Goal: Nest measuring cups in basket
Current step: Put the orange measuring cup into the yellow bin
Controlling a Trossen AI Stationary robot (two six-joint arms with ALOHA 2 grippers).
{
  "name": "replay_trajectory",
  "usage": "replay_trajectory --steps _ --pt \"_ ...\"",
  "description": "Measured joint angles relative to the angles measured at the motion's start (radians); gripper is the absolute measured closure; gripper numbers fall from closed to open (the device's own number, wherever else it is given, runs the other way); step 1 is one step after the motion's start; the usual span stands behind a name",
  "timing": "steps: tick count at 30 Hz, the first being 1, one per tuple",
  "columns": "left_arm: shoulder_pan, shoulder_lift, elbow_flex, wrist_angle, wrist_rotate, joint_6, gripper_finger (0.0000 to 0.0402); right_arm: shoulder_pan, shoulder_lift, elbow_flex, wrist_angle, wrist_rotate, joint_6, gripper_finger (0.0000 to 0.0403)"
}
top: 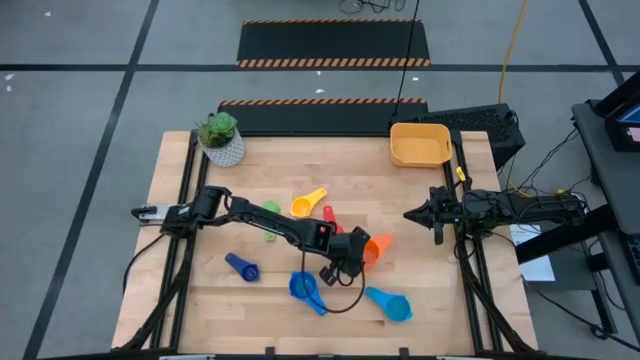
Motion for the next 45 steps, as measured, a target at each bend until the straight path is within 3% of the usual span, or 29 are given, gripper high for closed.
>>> replay_trajectory --steps 12,19,27,33,39,45 --pt "0.025 -0.102 -0.001 -0.105 -0.033 0.105 0.0366 0.000 0.001 0.000 0.010 0.047 -0.021 0.0403" --pt "0.130 -0.179 -0.001 -0.126 -0.171 -0.023 0.0369 0.000 0.008 -0.001 0.039 0.197 -0.085 0.0403" --pt "0.186 -0.192 -0.001 -0.253 -0.422 -0.211 0.0362 0.000 0.024 -0.023 0.064 0.314 -0.133 0.0403" --pt "0.224 -0.186 -0.001 -0.232 -0.433 -0.316 0.0367 -0.001 0.040 -0.042 0.062 0.384 -0.135 0.0403" --pt "0.260 -0.180 -0.001 -0.230 -0.433 -0.465 0.0351 -0.001 0.047 -0.042 0.068 0.389 -0.164 0.0403" --pt "0.296 -0.151 -0.001 -0.249 -0.435 -0.534 0.0369 -0.001 0.047 -0.043 0.068 0.389 -0.168 0.0403"
